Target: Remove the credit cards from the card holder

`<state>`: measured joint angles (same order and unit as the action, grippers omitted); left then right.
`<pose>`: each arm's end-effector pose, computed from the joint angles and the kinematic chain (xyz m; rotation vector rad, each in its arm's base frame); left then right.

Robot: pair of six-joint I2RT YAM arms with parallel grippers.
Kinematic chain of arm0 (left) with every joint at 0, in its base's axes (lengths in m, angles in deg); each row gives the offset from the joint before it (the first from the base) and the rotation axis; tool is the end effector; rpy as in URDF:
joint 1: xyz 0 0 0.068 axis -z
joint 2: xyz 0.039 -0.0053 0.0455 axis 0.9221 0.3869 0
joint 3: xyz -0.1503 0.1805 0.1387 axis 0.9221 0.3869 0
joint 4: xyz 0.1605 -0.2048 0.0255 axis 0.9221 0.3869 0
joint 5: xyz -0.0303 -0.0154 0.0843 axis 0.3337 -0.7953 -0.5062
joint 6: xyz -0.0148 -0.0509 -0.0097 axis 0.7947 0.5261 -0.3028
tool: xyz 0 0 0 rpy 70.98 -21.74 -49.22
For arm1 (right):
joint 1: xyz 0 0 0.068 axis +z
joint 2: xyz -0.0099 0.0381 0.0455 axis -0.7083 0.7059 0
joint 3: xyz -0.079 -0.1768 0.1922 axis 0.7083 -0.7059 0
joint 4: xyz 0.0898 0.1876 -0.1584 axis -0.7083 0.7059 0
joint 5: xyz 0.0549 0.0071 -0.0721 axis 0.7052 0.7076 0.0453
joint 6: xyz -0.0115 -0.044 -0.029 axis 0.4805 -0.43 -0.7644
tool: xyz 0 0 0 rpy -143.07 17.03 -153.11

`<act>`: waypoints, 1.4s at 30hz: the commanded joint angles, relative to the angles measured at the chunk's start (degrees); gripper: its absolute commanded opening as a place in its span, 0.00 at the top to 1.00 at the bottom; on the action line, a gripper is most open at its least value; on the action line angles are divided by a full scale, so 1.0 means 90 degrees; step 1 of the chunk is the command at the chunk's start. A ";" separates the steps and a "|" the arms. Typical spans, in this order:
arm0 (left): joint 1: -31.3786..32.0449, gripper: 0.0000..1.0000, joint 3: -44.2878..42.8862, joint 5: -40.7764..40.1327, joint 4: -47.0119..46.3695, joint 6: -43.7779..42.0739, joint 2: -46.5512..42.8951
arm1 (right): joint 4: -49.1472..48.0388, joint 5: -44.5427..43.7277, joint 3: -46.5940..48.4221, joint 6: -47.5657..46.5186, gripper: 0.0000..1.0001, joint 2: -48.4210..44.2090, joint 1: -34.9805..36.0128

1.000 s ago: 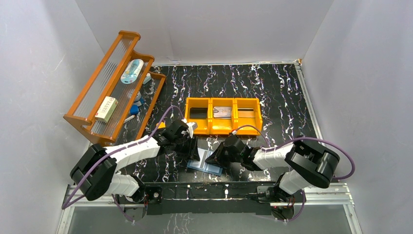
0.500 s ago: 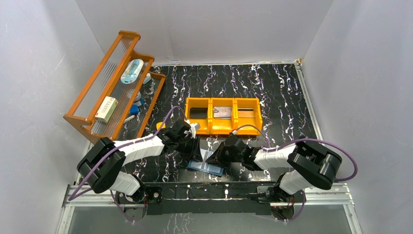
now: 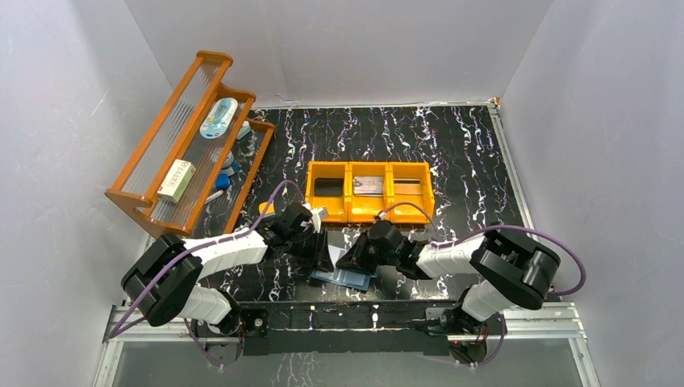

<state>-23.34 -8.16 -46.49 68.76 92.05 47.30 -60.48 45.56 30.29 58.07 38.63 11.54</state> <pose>0.1715 -0.1843 0.1543 0.3601 2.6226 -1.0604 0.1397 0.2183 0.1282 0.4837 2.5382 1.2915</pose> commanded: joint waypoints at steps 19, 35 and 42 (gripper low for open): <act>0.0126 0.72 -0.0106 -0.0058 0.0703 -0.0543 0.0506 | -0.0877 -0.0108 -0.0748 0.0429 0.76 0.0102 -0.0064; 0.0126 0.74 -0.0192 -0.0683 0.1092 -0.0424 0.0520 | -0.0317 -0.0270 -0.0901 0.0525 0.74 -0.0430 -0.0089; 0.0127 0.75 -0.0250 -0.0644 0.1126 -0.0391 0.0660 | -0.1218 -0.0005 -0.1029 0.0389 0.87 -0.0272 -0.0093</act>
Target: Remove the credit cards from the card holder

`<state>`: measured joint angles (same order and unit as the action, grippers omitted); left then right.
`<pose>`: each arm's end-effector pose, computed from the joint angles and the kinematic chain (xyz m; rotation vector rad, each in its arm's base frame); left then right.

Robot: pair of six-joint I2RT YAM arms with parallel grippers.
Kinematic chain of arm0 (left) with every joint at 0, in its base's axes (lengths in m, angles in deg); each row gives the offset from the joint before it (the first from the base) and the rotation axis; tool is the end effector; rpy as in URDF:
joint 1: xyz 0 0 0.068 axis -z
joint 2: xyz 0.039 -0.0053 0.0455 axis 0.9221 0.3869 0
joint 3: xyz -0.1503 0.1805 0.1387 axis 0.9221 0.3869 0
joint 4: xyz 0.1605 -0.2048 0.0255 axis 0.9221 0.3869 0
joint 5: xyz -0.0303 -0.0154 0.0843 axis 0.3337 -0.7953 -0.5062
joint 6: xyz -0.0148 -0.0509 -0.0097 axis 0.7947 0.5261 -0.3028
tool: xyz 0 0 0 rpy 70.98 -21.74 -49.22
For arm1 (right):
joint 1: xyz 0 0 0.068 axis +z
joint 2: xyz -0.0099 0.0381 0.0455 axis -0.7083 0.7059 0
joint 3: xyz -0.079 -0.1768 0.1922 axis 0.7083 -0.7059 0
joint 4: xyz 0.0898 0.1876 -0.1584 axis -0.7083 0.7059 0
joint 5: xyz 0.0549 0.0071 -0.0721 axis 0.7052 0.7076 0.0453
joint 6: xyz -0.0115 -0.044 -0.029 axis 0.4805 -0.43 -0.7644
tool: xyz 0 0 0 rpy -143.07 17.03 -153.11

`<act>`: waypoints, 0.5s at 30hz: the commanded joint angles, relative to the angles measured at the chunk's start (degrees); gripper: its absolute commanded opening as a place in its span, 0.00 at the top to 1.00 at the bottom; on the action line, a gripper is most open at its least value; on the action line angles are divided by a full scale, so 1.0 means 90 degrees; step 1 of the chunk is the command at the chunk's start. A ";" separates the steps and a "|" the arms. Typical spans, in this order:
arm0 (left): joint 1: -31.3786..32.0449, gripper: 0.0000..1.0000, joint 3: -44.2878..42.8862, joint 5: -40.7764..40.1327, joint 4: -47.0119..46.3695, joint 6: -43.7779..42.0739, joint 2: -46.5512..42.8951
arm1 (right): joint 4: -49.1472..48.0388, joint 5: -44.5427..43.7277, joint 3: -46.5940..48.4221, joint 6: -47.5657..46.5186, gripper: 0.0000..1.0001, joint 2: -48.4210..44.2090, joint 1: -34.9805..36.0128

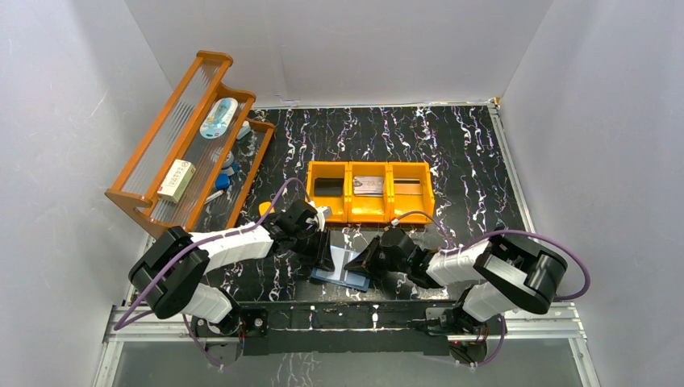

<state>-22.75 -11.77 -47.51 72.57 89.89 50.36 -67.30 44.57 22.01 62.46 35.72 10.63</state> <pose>0.1777 -0.1932 0.1546 0.4045 2.6633 -0.9994 0.1268 0.1910 0.1138 0.6072 2.4981 1.3273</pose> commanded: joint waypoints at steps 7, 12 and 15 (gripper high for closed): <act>0.0053 0.75 0.0101 -0.0736 0.0866 -0.0062 0.0325 | -0.0555 0.0073 -0.0233 -0.0113 1.00 0.0043 -0.0025; 0.0057 0.75 0.0085 -0.0849 0.0984 -0.0065 0.0425 | -0.0729 0.0130 -0.0549 -0.0194 0.98 -0.0106 -0.0169; 0.0062 0.75 0.0069 -0.0856 0.1012 -0.0098 0.0474 | -0.0958 0.0249 -0.0748 -0.0177 0.93 -0.0163 -0.0257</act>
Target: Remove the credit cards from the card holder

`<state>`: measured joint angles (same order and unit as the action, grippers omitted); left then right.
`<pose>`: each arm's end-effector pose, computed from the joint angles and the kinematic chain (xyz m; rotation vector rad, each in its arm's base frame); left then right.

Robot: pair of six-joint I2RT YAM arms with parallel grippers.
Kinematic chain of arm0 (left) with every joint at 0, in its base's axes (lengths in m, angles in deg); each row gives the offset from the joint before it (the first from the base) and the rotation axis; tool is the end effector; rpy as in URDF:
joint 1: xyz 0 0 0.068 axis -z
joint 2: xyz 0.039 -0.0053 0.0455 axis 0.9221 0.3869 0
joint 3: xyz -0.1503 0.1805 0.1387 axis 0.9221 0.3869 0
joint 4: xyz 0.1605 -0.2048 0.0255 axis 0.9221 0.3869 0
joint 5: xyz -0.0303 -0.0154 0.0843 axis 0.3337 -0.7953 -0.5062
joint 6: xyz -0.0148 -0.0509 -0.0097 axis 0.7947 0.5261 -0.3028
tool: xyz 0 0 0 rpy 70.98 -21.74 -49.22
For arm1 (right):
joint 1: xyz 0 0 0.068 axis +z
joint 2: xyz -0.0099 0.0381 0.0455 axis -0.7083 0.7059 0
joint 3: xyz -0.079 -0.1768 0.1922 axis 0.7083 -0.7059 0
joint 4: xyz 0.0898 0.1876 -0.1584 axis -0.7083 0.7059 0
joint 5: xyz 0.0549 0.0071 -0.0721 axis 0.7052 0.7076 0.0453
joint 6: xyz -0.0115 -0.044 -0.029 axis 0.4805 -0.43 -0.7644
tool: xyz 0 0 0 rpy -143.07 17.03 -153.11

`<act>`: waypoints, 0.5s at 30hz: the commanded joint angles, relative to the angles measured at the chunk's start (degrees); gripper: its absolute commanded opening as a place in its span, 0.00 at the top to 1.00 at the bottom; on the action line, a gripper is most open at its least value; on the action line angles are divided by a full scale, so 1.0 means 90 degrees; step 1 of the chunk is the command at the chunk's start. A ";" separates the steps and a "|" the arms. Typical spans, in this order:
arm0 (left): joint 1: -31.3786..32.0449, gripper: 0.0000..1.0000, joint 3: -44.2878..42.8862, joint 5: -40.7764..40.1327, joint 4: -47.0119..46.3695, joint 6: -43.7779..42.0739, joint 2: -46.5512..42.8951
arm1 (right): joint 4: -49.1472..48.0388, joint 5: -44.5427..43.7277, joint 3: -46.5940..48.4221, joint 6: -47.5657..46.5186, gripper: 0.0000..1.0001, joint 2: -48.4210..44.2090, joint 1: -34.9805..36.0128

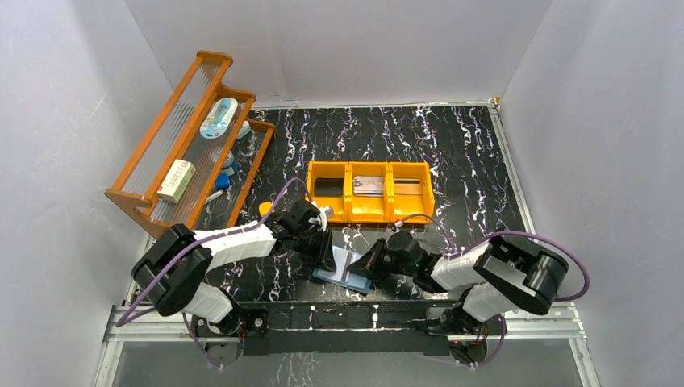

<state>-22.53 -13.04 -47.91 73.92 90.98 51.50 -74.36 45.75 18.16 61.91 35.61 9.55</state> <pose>0.1798 -0.1963 0.1543 0.3786 2.6932 -0.9853 0.1237 0.1804 0.1096 0.5881 2.4493 1.3934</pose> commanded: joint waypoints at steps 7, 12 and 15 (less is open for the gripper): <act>0.0031 0.76 0.0112 -0.0744 0.0874 -0.0283 0.0395 | -0.0135 0.0288 -0.0107 -0.0300 0.80 -0.0115 -0.0171; 0.0035 0.76 0.0111 -0.0739 0.0874 -0.0262 0.0390 | 0.0041 0.0323 -0.0009 -0.0353 0.78 -0.0101 -0.0164; 0.0041 0.76 0.0118 -0.0733 0.0879 -0.0248 0.0368 | -0.0003 0.0280 -0.0096 -0.0305 0.79 -0.0158 -0.0166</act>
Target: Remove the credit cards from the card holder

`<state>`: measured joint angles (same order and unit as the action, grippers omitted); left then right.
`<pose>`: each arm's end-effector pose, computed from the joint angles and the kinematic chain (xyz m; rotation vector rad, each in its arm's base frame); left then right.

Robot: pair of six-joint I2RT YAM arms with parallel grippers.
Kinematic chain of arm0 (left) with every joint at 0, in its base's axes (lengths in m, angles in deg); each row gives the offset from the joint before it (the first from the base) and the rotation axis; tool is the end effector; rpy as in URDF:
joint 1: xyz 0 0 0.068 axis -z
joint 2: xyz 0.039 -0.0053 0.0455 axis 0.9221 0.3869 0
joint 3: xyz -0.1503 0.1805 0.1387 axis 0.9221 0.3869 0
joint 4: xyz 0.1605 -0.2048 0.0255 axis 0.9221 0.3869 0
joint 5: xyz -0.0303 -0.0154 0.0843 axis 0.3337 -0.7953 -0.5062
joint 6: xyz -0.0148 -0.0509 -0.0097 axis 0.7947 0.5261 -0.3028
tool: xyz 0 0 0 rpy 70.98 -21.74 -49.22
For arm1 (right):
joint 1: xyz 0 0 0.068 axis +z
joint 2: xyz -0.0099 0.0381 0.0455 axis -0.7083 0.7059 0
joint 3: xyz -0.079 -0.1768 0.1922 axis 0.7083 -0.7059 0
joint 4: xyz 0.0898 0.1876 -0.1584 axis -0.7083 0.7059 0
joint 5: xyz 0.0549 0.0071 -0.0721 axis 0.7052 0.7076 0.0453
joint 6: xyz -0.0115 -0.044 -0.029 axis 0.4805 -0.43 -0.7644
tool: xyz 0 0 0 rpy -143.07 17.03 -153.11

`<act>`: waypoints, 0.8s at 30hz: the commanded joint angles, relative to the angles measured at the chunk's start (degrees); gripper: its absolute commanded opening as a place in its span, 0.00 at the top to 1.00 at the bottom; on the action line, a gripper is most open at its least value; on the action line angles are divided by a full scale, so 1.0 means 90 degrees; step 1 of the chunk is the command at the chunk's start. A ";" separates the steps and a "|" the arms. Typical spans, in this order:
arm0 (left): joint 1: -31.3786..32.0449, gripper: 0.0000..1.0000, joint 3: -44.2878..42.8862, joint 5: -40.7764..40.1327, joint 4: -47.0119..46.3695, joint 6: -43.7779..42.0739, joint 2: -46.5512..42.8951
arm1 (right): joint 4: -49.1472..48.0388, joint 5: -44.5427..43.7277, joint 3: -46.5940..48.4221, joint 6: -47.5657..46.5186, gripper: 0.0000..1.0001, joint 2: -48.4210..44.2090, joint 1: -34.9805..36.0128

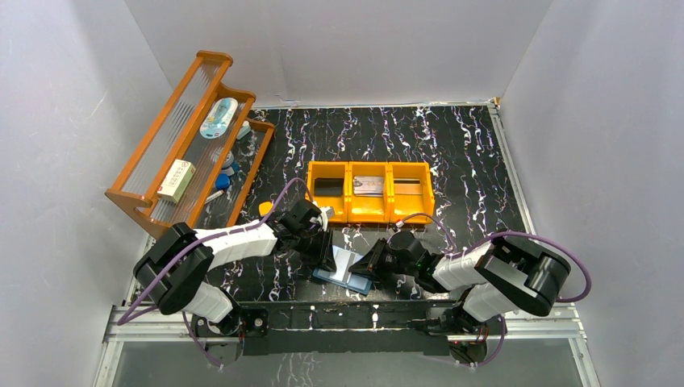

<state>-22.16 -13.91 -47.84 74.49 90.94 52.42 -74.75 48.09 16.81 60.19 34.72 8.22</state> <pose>0.1807 -0.1998 0.1539 0.3875 2.7050 -0.9817 0.1231 0.1736 0.1079 0.5523 2.4625 1.4021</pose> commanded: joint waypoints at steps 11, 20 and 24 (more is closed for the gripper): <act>-0.0016 0.88 0.0231 -0.0795 0.0681 -0.0053 0.0045 | -0.0301 0.0040 -0.0085 -0.0160 1.00 -0.0296 -0.0019; -0.0009 0.77 -0.0046 -0.0955 0.0616 0.0240 -0.0897 | 0.0468 0.0100 0.0147 -0.0306 0.99 -0.0261 -0.0064; -0.0009 0.68 -0.0432 -0.0733 0.0509 -0.0214 -0.0965 | 0.0071 0.0158 0.0084 -0.0111 0.94 0.0030 -0.0066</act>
<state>-22.14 -13.87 -54.07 78.03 92.58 45.75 -72.89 48.68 16.70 58.75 32.86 7.89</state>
